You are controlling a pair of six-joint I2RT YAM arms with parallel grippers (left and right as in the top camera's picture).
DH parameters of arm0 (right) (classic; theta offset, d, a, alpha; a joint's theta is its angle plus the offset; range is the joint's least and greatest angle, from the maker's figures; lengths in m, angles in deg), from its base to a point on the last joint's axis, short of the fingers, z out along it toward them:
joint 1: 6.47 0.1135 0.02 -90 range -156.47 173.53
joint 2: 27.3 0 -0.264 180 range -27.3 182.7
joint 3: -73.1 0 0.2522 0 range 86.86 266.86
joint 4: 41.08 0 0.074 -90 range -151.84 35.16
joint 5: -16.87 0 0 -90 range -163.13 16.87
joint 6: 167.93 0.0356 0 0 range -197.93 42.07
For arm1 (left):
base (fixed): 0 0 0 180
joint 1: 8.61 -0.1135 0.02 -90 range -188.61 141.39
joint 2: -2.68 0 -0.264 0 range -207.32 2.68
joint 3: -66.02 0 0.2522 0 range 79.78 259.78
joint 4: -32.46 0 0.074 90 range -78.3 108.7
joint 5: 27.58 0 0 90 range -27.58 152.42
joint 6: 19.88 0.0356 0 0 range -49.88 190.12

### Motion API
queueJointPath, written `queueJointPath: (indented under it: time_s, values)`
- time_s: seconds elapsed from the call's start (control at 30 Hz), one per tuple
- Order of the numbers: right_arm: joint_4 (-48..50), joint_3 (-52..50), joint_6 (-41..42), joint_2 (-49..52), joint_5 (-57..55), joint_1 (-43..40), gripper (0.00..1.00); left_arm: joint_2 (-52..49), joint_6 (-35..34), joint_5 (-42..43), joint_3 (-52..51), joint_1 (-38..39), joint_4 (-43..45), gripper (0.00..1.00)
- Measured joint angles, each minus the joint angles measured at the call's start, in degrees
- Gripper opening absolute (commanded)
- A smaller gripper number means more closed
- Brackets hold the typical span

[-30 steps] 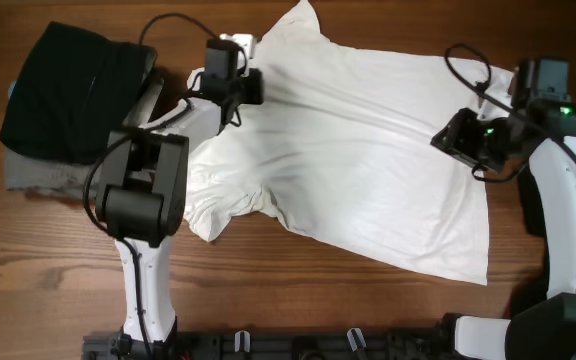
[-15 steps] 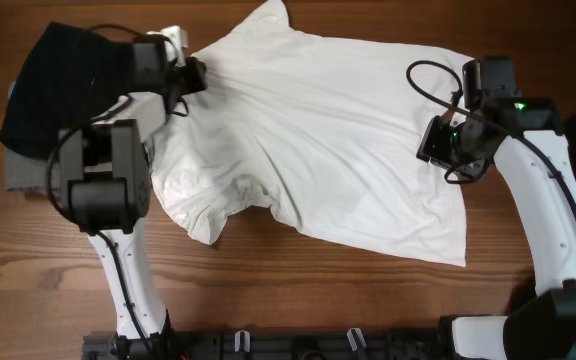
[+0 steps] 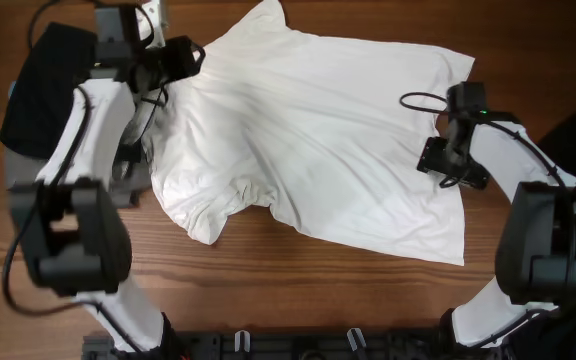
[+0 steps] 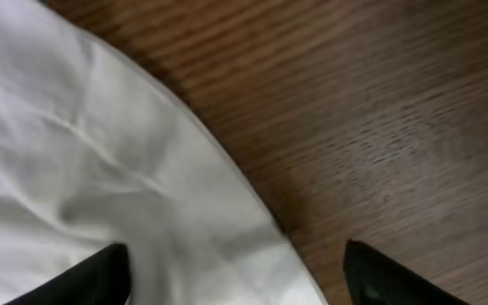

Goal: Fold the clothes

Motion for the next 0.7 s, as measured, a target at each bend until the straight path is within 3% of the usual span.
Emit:
queueJointPath:
  time_s: [0.1, 0.2, 0.37, 0.53, 0.7]
  values:
    - [-1.66, 0.0, -1.68, 0.0, 7.45, -5.09, 0.8, 4.09, 1.95, -0.68, 0.2, 0.0, -14.12, 0.47]
    - [-4.68, -0.11, -2.62, 0.0, 13.31, -9.64, 0.79, 5.55, 3.13, -1.57, 0.22, 0.0, -22.03, 0.45]
    - [-8.46, -3.23, -3.04, -0.46, 17.51, -13.31, 0.82, 5.66, 3.21, -2.08, 0.2, 0.0, -28.46, 0.45]
    - [-4.17, -6.88, -0.46, -3.26, 17.73, -13.31, 0.8, 6.71, 3.23, -2.62, 0.2, 0.0, -31.3, 0.49]
    - [-2.82, -6.88, 0.13, -3.93, 18.38, -14.05, 0.81, 9.62, 3.48, -5.18, 0.11, 0.0, -41.03, 0.49]
